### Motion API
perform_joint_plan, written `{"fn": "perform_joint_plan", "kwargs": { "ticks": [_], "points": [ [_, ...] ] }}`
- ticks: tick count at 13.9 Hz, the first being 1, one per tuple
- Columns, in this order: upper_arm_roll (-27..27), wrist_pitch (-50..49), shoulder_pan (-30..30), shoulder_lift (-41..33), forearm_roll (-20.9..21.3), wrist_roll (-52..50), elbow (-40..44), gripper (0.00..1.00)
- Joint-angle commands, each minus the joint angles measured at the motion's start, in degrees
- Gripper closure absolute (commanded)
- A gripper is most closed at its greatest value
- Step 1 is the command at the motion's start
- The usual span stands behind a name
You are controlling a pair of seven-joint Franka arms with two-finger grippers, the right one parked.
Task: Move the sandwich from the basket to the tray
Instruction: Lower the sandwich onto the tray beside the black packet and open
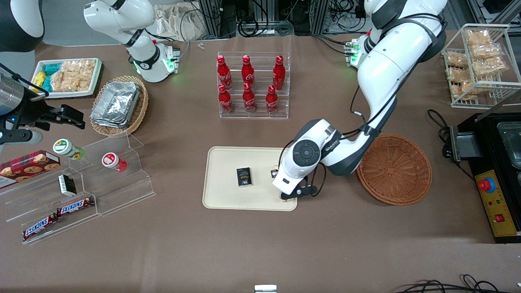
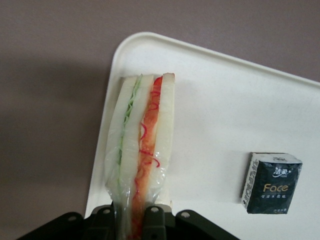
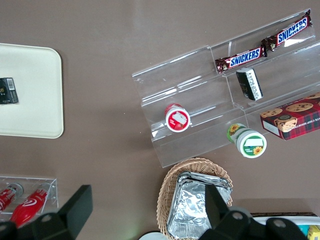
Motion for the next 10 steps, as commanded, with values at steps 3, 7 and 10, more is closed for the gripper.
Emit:
{"fn": "perform_joint_plan", "kwargs": {
  "ticks": [3, 7, 10],
  "points": [
    [1.8, -0.4, -2.0, 1.7, 1.2, -0.7, 4.5, 0.0],
    [1.9, -10.4, -0.5, -2.7, 1.1, -0.6, 7.8, 0.0],
    [1.9, -20.0, 2.8, -7.7, 1.3, 0.0, 9.6, 0.0]
  ]
}}
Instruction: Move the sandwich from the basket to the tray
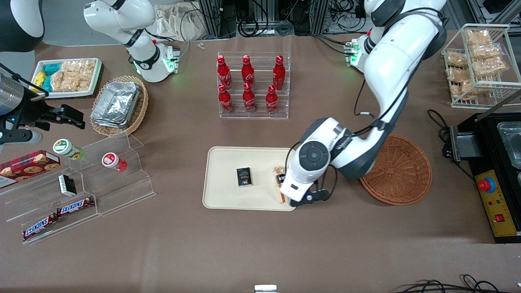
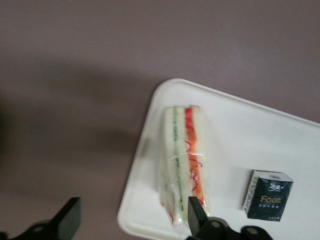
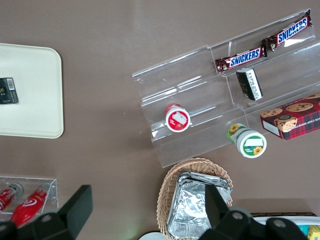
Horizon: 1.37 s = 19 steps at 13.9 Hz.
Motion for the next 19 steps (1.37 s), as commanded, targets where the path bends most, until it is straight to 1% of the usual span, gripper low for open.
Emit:
{"fn": "perform_joint_plan", "kwargs": {
  "ticks": [1, 2, 4, 6, 8, 10, 11, 12, 15, 17, 18, 19],
  "points": [
    [0.3, -6.3, 3.2, -5.7, 1.0, 0.7, -0.1, 0.0],
    [0.1, -7.8, 5.5, -7.8, 0.4, 2.4, -0.7, 0.0],
    [0.2, -12.1, 6.7, -12.6, -0.1, 9.9, -3.6, 0.0],
    [1.8, -12.5, 8.0, -17.5, -2.5, 15.6, -7.4, 0.0],
    [7.3, -12.1, 7.3, -22.9, -6.6, 21.3, -11.4, 0.0],
    [13.2, -11.7, 6.2, -29.0, -12.3, 28.3, -16.3, 0.0],
    [16.7, -11.2, 4.8, -32.1, -14.1, 31.6, -19.1, 0.0],
    [19.8, -9.7, 3.7, -34.7, -14.8, 34.3, -22.0, 0.0],
    [24.5, -6.5, 3.3, -42.6, -16.0, 41.9, -31.2, 0.0],
    [28.0, -6.6, 3.2, -45.0, -18.4, 47.0, -33.1, 0.0],
    [28.8, -6.7, 3.2, -44.9, -18.5, 47.4, -32.8, 0.0],
    [28.8, -6.8, 3.2, -44.4, -17.4, 47.6, -32.1, 0.0]
  ]
}}
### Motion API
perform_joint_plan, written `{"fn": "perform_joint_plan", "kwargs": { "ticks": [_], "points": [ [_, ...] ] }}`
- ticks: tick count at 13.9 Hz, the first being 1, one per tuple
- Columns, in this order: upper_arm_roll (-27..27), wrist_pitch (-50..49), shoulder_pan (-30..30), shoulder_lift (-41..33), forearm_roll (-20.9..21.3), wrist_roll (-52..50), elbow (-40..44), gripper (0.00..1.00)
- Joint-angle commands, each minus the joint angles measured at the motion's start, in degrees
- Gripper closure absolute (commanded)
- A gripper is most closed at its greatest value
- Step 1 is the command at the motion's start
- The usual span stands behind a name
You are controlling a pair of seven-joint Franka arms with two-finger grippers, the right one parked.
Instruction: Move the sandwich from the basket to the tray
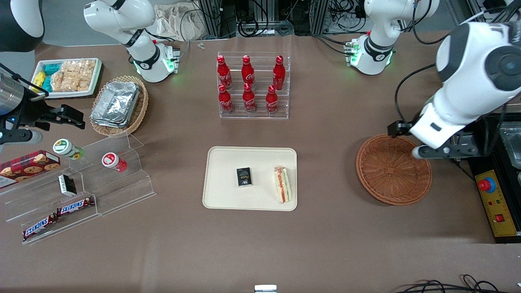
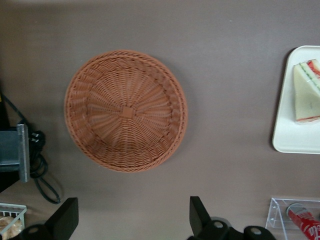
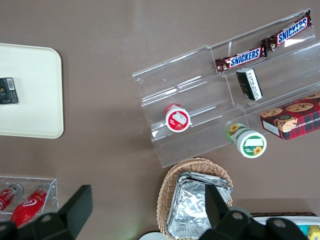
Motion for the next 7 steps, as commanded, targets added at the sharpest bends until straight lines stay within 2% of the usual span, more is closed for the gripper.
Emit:
{"fn": "perform_joint_plan", "kwargs": {
  "ticks": [1, 7],
  "points": [
    [1.2, 1.3, -0.8, -1.0, -0.2, 0.7, -1.0, 0.0],
    [0.7, -5.5, -0.8, 5.9, 3.7, 1.2, 9.5, 0.0]
  ]
}}
